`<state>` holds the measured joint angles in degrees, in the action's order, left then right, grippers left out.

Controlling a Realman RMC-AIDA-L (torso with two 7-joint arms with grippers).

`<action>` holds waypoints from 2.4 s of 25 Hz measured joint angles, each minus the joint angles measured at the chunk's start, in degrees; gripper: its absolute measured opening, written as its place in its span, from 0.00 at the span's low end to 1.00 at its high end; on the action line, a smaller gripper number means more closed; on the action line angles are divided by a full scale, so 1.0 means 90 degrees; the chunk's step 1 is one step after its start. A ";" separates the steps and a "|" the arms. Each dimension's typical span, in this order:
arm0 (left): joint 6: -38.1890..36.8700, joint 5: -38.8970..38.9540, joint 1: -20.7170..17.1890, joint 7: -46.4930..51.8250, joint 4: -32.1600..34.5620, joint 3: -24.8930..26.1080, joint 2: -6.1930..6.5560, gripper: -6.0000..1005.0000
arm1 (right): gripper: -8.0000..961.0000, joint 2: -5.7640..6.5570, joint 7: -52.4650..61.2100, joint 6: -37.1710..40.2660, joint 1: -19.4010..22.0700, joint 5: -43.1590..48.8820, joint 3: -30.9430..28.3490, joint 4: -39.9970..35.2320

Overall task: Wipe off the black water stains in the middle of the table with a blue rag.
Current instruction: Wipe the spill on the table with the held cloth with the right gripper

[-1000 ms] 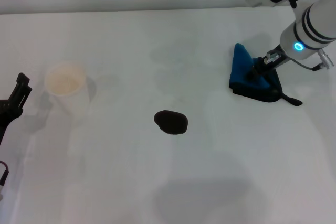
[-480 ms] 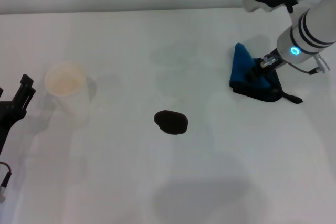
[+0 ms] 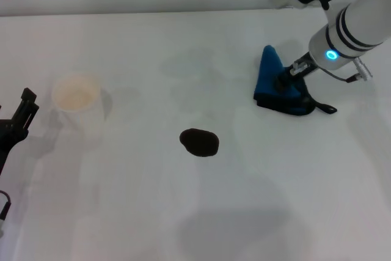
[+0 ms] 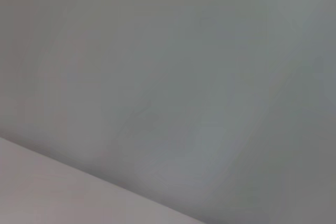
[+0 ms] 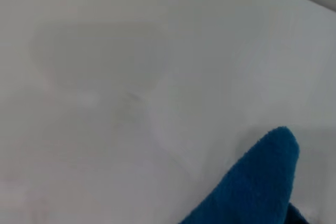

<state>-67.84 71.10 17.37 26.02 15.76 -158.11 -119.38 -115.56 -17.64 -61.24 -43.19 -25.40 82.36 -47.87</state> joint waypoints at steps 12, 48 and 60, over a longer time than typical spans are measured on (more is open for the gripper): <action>-0.0017 0.0000 0.0005 0.0000 -0.0023 0.0040 0.0013 0.87 | 0.17 -0.0004 -0.1540 -0.1425 0.0411 -0.2204 0.0025 -0.0723; -0.0188 0.0040 0.0106 0.0000 -0.0031 0.0049 0.0022 0.87 | 0.16 -0.0013 -0.3403 0.1806 0.0808 -0.3672 0.2471 -0.0554; -0.0188 0.0049 0.0175 0.0000 -0.0053 0.0049 0.0022 0.87 | 0.15 -0.0060 -0.3387 0.1621 0.0739 -0.3669 0.2743 -0.0351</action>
<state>-69.53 71.54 18.94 26.02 15.28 -157.67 -119.18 -116.10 -48.12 -46.65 -36.54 -58.42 107.05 -51.04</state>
